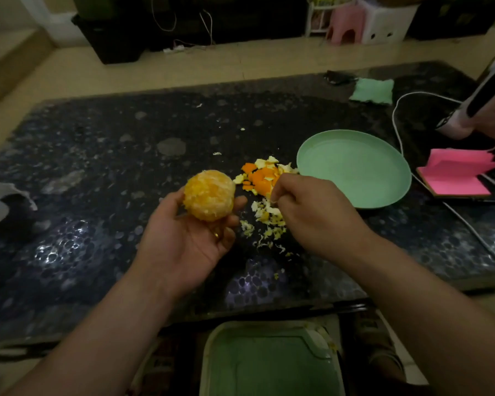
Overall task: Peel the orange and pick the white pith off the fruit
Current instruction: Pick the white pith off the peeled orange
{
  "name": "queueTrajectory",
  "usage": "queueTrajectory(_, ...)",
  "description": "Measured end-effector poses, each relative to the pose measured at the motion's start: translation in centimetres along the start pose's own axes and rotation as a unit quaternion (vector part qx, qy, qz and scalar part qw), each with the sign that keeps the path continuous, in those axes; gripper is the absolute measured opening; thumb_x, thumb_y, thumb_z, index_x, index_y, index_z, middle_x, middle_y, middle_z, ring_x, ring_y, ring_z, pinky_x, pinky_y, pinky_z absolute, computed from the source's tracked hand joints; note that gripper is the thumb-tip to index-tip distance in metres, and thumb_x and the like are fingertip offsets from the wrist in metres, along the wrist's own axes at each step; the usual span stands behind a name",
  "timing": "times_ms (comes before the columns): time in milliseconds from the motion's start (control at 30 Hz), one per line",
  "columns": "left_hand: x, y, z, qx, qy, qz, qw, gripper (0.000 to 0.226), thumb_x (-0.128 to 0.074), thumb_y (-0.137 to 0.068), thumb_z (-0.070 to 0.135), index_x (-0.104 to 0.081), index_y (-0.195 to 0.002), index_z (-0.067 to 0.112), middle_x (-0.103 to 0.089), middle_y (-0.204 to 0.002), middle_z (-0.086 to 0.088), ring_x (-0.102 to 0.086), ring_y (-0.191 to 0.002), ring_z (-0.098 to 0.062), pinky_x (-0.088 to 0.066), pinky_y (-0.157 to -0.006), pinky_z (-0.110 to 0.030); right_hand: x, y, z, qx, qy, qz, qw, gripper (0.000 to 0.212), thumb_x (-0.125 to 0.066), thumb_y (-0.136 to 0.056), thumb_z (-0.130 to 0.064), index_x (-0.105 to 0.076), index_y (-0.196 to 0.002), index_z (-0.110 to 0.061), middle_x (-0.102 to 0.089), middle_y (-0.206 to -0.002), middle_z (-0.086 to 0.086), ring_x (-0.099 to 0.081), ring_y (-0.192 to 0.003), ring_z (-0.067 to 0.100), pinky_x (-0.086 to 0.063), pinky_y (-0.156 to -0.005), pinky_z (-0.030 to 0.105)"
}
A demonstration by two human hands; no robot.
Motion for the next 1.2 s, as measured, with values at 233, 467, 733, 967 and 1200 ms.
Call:
queueTrajectory(233, -0.3, -0.2, -0.5, 0.027, 0.004, 0.003, 1.0, 0.058, -0.037, -0.102, 0.048, -0.07, -0.121, 0.005, -0.07, -0.102, -0.015, -0.057, -0.07, -0.019, -0.045, -0.063, -0.027, -1.3, -0.3, 0.0, 0.019, 0.154, -0.011, 0.988, 0.012, -0.062, -0.093, -0.03, -0.065, -0.103, -0.023, -0.061, -0.106, -0.004, -0.055, -0.1, 0.021, -0.05, -0.083, 0.043)
queueTrajectory(467, -0.1, -0.3, -0.4, 0.013, -0.01, 0.014, 1.0, 0.059, -0.046, -0.1, 0.05, -0.07, -0.129, 0.004, -0.07, -0.115, -0.02, -0.06, -0.076, -0.021, -0.047, -0.067, -0.027, -0.8, 0.1, -0.3, 0.018, 0.106, 0.01, 0.994, 0.019, -0.065, -0.092, -0.03, -0.066, -0.112, -0.029, -0.061, -0.118, -0.008, -0.055, -0.111, 0.019, -0.048, -0.093, 0.042)
queueTrajectory(733, -0.1, -0.5, 0.1, -0.052, -0.047, -0.023, 0.997, 0.057, -0.061, -0.1, 0.044, -0.059, -0.148, 0.015, -0.062, -0.141, -0.019, -0.065, -0.105, -0.024, -0.053, -0.085, -0.034, 0.3, 1.2, -2.3, 0.071, -0.128, 0.056, 0.988, 0.011, -0.072, -0.096, -0.029, -0.069, -0.106, -0.031, -0.069, -0.101, -0.018, -0.064, -0.097, 0.001, -0.055, -0.084, 0.025)
queueTrajectory(967, -0.3, -0.5, 0.3, -0.101, -0.106, -0.03, 0.989, 0.061, -0.068, -0.094, 0.036, -0.057, -0.15, 0.012, -0.062, -0.149, -0.014, -0.06, -0.128, -0.026, -0.047, -0.107, -0.039, 1.0, 1.8, -2.8, 0.107, -0.092, 0.095, 0.985, 0.006, -0.072, -0.096, -0.034, -0.071, -0.103, -0.033, -0.07, -0.094, -0.017, -0.065, -0.091, 0.003, -0.056, -0.078, 0.03)
queueTrajectory(1200, -1.1, 0.0, 0.6, -0.155, -0.158, -0.027, 0.975, 0.057, -0.072, -0.088, 0.027, -0.06, -0.141, 0.011, -0.071, -0.132, -0.011, -0.07, -0.111, -0.02, -0.059, -0.085, -0.03, 1.2, 1.8, -2.7, 0.107, -0.096, 0.101, 0.984, 0.005, -0.07, -0.097, -0.036, -0.071, -0.101, -0.032, -0.069, -0.093, -0.015, -0.065, -0.089, 0.006, -0.057, -0.075, 0.036)
Point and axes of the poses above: each hand's wrist, its own y-axis away from the middle knuckle, its own x-axis out of the back of the hand, z = x × y, the point moved 2 cm from there along -y, towards the middle knuckle
